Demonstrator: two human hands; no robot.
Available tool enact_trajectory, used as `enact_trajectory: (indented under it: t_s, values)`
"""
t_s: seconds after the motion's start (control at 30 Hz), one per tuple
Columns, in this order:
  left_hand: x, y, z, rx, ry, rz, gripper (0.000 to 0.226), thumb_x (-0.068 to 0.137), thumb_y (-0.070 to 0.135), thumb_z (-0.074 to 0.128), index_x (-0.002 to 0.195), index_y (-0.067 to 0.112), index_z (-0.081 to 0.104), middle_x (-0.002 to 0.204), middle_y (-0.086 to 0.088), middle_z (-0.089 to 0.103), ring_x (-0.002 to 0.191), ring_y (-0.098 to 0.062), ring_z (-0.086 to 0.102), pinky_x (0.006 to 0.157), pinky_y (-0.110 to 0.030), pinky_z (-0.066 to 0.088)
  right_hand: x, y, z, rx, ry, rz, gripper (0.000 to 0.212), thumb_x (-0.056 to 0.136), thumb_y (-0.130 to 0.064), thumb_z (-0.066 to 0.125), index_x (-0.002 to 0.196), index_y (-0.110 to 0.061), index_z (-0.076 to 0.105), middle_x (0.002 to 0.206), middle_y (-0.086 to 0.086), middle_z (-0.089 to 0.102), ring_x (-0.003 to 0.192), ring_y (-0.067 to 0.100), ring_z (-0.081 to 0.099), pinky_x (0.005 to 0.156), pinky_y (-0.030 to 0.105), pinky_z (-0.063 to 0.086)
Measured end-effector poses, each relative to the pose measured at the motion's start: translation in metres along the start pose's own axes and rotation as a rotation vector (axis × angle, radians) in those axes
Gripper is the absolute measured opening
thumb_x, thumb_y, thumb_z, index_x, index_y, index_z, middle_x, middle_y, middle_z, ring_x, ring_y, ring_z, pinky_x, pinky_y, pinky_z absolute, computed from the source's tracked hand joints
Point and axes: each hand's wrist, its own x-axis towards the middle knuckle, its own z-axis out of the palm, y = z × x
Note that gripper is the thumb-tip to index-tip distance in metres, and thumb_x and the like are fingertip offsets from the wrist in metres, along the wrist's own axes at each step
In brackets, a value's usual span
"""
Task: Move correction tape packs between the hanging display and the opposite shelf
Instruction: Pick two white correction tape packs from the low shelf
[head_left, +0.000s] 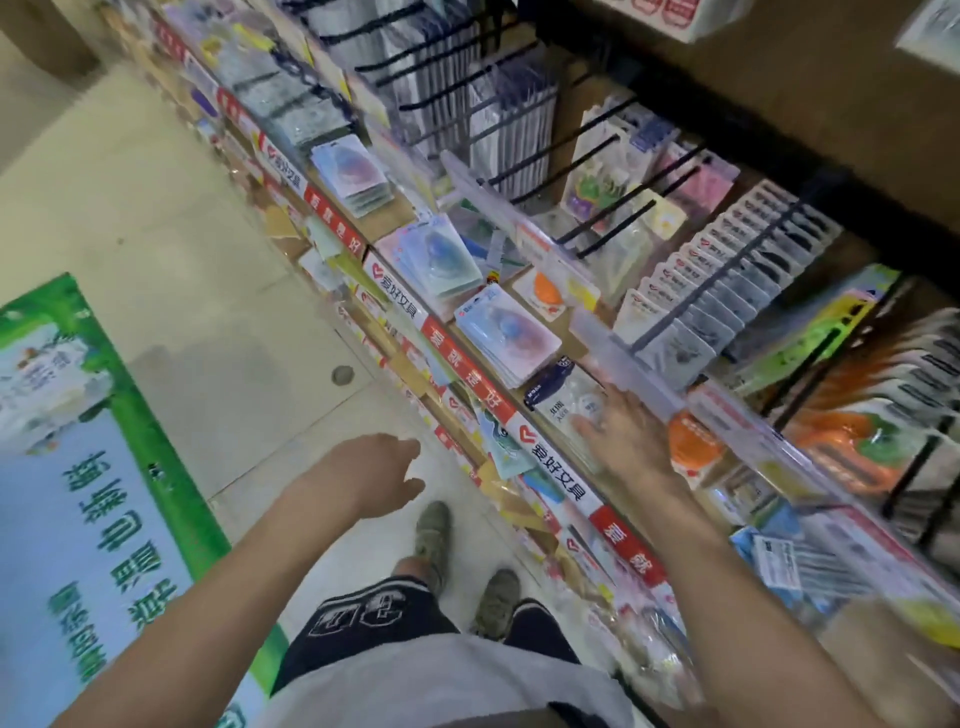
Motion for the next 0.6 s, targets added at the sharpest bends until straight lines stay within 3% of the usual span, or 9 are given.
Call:
enact_trajectory:
  t_s: [0.13,0.2,0.3,0.4,0.5,0.6]
  values:
    - [-0.005,0.019,0.012,-0.015,0.008,0.012,0.052,0.105,0.046,0.042,0.149,0.019,0.036,0.139,-0.007,0.052,0.128,-0.027,0.051,0.102,-0.039,0.045,0.005,0.014,0.006,-0.053,0.031,-0.004,0.072,0.087,-0.072,0.054,0.124,-0.010,0.062,0.128,0.015,0.062,0.120,0.032,0.057,0.106,0.045,0.044]
    - [-0.008,0.027,0.014,-0.026,0.011,0.016,0.054,0.105,0.047,0.041,0.151,0.020,0.034,0.141,-0.006,0.050,0.130,-0.027,0.050,0.102,-0.039,0.045,-0.001,0.017,0.005,0.009,0.069,0.003,0.081,0.081,-0.074,0.058,0.133,-0.011,0.056,0.134,0.014,0.060,0.125,0.031,0.055,0.109,0.046,0.042]
    - [-0.014,0.034,0.015,-0.060,0.006,0.030,0.056,0.104,0.052,0.039,0.151,0.021,0.034,0.142,-0.006,0.051,0.130,-0.027,0.050,0.105,-0.041,0.043,-0.008,0.024,0.002,0.132,0.061,0.024,0.094,0.078,-0.071,0.067,0.151,-0.020,0.038,0.153,0.013,0.041,0.140,0.033,0.041,0.114,0.046,0.036]
    - [-0.020,0.033,0.017,-0.067,0.021,0.011,0.057,0.104,0.053,0.038,0.151,0.021,0.035,0.142,-0.005,0.051,0.130,-0.026,0.050,0.105,-0.040,0.043,-0.009,0.031,0.003,0.262,0.063,0.081,0.101,0.072,-0.070,0.073,0.151,-0.020,0.036,0.152,0.015,0.040,0.136,0.036,0.044,0.113,0.050,0.039]
    - [-0.022,0.030,0.021,-0.033,0.036,-0.006,0.055,0.104,0.053,0.039,0.150,0.022,0.037,0.140,-0.004,0.052,0.130,-0.024,0.050,0.104,-0.038,0.043,-0.007,0.039,0.001,0.461,0.011,0.149,0.095,0.070,-0.065,0.079,0.145,-0.017,0.045,0.145,0.012,0.050,0.132,0.036,0.050,0.110,0.045,0.042]
    - [-0.021,0.028,0.021,-0.025,0.009,-0.023,0.054,0.104,0.052,0.040,0.150,0.024,0.038,0.141,-0.004,0.052,0.132,-0.024,0.048,0.104,-0.036,0.042,-0.008,0.050,-0.001,0.652,-0.053,0.169,0.077,0.076,-0.051,0.083,0.140,-0.018,0.056,0.135,0.005,0.060,0.128,0.027,0.055,0.105,0.029,0.038]
